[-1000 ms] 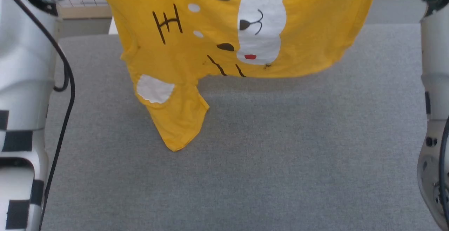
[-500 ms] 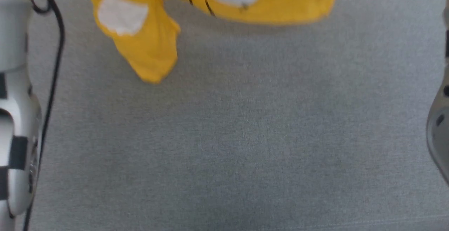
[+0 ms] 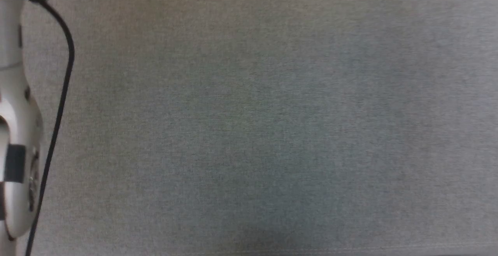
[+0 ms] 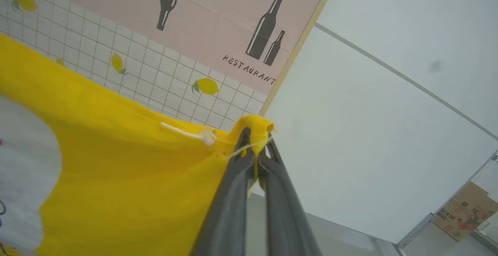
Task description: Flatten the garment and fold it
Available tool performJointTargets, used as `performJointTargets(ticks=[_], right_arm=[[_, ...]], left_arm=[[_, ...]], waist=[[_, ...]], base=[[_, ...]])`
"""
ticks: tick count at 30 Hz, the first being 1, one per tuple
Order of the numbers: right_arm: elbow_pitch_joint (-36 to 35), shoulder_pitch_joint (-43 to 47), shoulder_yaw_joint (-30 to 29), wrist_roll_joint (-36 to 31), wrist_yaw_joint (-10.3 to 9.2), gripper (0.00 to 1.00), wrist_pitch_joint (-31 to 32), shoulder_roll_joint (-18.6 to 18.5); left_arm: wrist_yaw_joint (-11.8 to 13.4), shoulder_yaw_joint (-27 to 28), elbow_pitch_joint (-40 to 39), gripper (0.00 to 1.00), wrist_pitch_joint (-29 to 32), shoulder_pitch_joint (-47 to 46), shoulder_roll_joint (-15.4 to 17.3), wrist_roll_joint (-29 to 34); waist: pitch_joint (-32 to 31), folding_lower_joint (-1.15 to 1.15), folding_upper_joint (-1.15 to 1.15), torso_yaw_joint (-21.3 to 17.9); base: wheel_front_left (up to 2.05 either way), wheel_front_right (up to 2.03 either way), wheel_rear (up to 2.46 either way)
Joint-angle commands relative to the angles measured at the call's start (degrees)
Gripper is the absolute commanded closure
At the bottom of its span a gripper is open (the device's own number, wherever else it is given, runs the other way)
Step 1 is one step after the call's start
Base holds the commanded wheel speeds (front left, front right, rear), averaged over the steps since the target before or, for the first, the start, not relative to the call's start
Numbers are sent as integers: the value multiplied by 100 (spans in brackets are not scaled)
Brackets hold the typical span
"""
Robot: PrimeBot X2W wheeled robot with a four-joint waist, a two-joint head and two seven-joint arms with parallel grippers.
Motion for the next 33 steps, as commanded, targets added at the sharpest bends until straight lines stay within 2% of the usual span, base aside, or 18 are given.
performJointTargets(ticks=[1, 6, 12, 17, 20, 23, 28, 33], right_arm=[[75, 152, 64, -33, -9, 100, -127, -72], [282, 490, 347, 202, -9, 100, -610, -273], [239, 1329, 720, 1109, -9, 100, -1039, -596], [-505, 2389, 913, 2154, -9, 100, -836, -1002], [-1311, 3226, 965, 2722, -9, 100, -428, -1228], [-2102, 4055, 875, 3234, -9, 100, 74, -1282], [-3393, 5462, 686, 3786, -9, 100, 992, -1124], [-4235, 6650, 392, 4072, -9, 100, 1747, -848]], left_arm=[[-126, -20, 9, 100, -55, 227, 19, -77], [-556, -105, -297, 100, -123, 904, 139, -275], [-696, -145, -1388, 100, 148, 2389, 453, -687], [-404, -68, -2726, 100, 671, 3877, 776, -1031], [-132, -23, -3525, 100, 959, 4738, 936, -1194], [89, -64, -4032, 100, 1176, 5509, 1027, -1305], [359, -80, -4511, 100, 1433, 6667, 1068, -1671], [448, -211, -4598, 100, 1589, 7542, 1098, -1912]], waist=[[298, -1, 0, 194], [486, -1, 0, 259], [250, -1, 0, 349], [25, -1, 0, 426], [-74, -1, 0, 427], [-231, -1, 0, 397], [-542, -1, 0, 286], [-908, -1, 0, 279]], base=[[0, 0, 0], [0, 0, 0], [0, 0, 0], [0, 0, 0], [0, 0, 0], [0, 0, 0], [0, 0, 0], [0, 0, 0]])
